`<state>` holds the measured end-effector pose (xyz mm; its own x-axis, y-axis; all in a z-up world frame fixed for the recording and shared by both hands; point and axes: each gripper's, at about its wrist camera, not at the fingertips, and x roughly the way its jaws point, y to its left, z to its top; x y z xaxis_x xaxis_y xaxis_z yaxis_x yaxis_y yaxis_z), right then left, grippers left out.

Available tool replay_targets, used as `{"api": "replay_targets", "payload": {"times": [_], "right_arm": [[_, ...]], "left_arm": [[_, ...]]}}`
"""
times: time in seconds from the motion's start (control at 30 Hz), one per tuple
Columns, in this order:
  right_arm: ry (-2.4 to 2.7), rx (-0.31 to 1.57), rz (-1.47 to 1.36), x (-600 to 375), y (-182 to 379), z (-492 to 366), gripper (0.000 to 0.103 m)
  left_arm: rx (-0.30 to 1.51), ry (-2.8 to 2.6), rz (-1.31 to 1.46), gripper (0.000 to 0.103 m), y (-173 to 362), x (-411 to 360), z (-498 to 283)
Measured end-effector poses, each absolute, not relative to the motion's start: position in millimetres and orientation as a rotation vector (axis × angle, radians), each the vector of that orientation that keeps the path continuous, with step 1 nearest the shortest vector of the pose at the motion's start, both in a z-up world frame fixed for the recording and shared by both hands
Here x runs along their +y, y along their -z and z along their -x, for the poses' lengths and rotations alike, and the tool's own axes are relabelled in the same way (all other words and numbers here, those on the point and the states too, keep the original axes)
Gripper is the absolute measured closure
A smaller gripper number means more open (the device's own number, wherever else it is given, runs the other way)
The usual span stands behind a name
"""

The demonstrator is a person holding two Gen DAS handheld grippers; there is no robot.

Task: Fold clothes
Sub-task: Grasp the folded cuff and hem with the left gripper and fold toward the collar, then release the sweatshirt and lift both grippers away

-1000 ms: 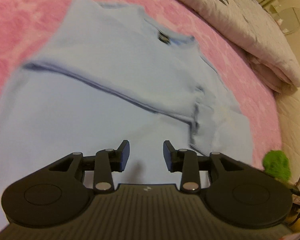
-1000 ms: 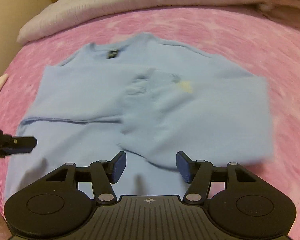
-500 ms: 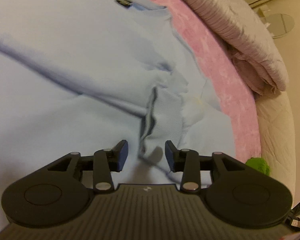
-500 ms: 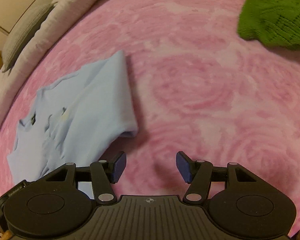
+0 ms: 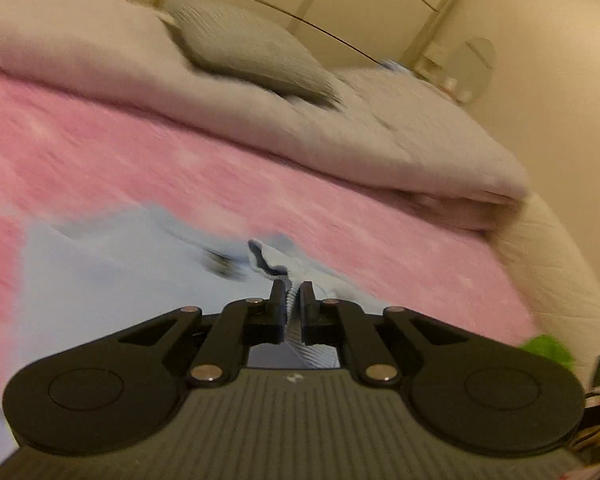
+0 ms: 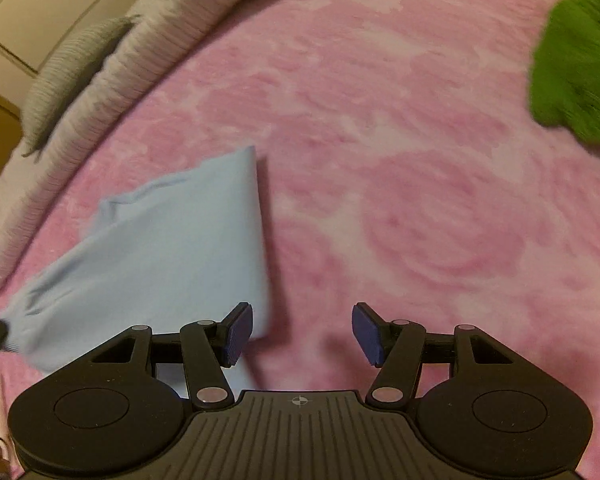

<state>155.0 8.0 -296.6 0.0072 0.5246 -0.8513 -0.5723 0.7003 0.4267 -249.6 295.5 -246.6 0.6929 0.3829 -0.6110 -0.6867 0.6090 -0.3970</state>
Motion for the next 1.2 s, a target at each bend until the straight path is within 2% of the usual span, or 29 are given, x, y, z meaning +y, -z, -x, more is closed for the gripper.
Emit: {"api": "replay_targets", "payload": {"times": [0.27, 0.47, 0.63, 0.7, 0.83, 0.9, 1.0, 1.07, 1.1, 1.2], "right_arm": [[-0.989, 1.275, 0.163, 72.7, 315.2, -101.9, 0.044], [-0.988, 1.255, 0.223, 82.5, 323.7, -77.7, 0.044], [-0.910, 1.250, 0.288, 76.9, 327.6, -58.4, 0.044], [-0.890, 1.220, 0.295, 72.4, 319.3, -50.3, 0.044], [-0.894, 1.153, 0.268, 69.3, 299.7, -36.0, 0.044], [-0.926, 1.091, 0.298, 78.2, 300.4, -30.1, 0.044], [-0.977, 1.001, 0.343, 91.9, 307.3, -23.6, 0.044], [-1.021, 0.978, 0.350, 96.9, 327.3, -24.5, 0.044], [-1.034, 0.981, 0.361, 96.5, 339.8, -25.7, 0.044], [-1.064, 0.948, 0.414, 80.9, 357.3, -23.6, 0.044]], "left_arm": [[0.686, -0.752, 0.708, 0.099, 317.6, 339.4, 299.8], [0.707, -0.709, 0.665, 0.100, 337.8, 355.9, 301.6], [0.866, -0.681, 0.593, 0.100, 359.3, 355.7, 306.3], [0.859, -0.713, 0.584, 0.100, 349.7, 358.4, 317.0], [0.693, -0.655, 0.670, 0.099, 319.1, 359.5, 330.3], [0.675, -0.573, 0.659, 0.097, 316.7, 352.4, 320.6], [0.676, -0.534, 0.598, 0.089, 334.6, 339.6, 305.5], [0.692, -0.594, 0.588, 0.089, 359.6, 336.8, 303.1], [0.698, -0.626, 0.596, 0.094, 372.8, 334.9, 305.4], [0.618, -0.678, 0.581, 0.093, 376.3, 320.7, 323.0]]}}
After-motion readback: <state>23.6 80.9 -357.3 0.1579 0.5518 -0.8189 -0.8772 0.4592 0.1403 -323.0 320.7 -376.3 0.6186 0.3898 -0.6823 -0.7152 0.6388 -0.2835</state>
